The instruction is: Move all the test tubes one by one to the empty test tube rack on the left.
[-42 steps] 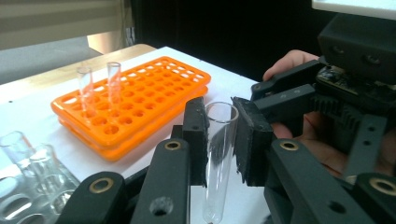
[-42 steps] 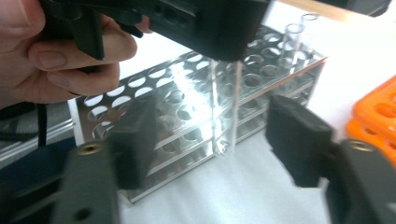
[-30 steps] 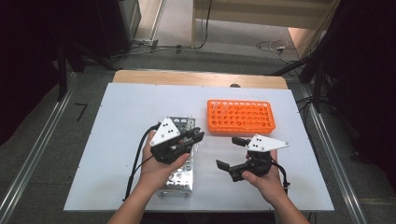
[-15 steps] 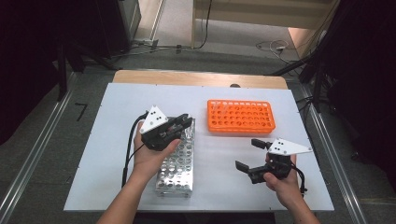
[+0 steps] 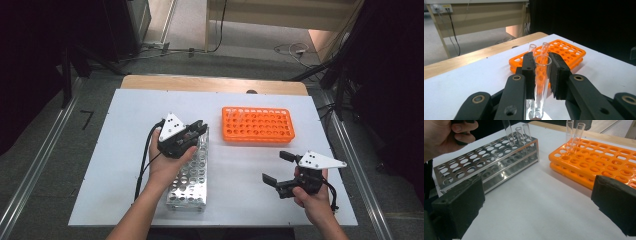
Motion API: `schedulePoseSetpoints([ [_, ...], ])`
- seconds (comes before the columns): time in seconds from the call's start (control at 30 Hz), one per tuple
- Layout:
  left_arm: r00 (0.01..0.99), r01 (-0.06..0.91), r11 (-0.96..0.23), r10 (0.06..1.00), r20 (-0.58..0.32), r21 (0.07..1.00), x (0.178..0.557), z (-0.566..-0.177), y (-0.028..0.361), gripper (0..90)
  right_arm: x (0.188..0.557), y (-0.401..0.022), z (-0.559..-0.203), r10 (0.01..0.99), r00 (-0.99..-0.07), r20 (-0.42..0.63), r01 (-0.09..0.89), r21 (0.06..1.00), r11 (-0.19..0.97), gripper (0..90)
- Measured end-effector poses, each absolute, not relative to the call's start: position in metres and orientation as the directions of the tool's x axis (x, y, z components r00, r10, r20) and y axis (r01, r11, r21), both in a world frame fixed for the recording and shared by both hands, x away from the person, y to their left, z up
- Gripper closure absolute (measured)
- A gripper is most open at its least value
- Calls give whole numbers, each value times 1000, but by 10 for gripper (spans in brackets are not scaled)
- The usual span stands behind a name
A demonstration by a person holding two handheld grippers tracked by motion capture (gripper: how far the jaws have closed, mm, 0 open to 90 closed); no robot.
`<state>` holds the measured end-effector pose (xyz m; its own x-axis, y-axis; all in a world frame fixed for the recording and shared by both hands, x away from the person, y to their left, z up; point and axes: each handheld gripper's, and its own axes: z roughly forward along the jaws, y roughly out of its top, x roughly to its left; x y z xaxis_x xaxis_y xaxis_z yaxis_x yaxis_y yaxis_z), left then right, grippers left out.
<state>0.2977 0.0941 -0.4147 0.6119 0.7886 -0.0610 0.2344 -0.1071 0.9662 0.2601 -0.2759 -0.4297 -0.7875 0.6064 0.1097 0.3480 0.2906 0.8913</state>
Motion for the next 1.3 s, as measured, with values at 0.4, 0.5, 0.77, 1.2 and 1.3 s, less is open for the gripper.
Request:
schedulePoseSetpoints([
  [0.4,608,279,-118,789,-80,953,302,-424,92,748,260,-275,-430,611,-785,104,346,891,293,0],
  [0.5,603,295,-126,793,-82,947,304,-426,90,748,260,-276,-430,612,-785,101,344,892,294,0],
  [0.77,581,348,-132,808,-103,928,308,-432,89,745,261,-277,-430,618,-780,97,343,892,294,0],
  [1.2,571,415,-157,812,-122,896,310,-434,86,736,261,-277,-431,625,-775,97,348,890,294,0],
  [1.3,565,437,-168,816,-124,884,311,-435,85,736,261,-277,-431,624,-776,93,346,890,298,0],
])
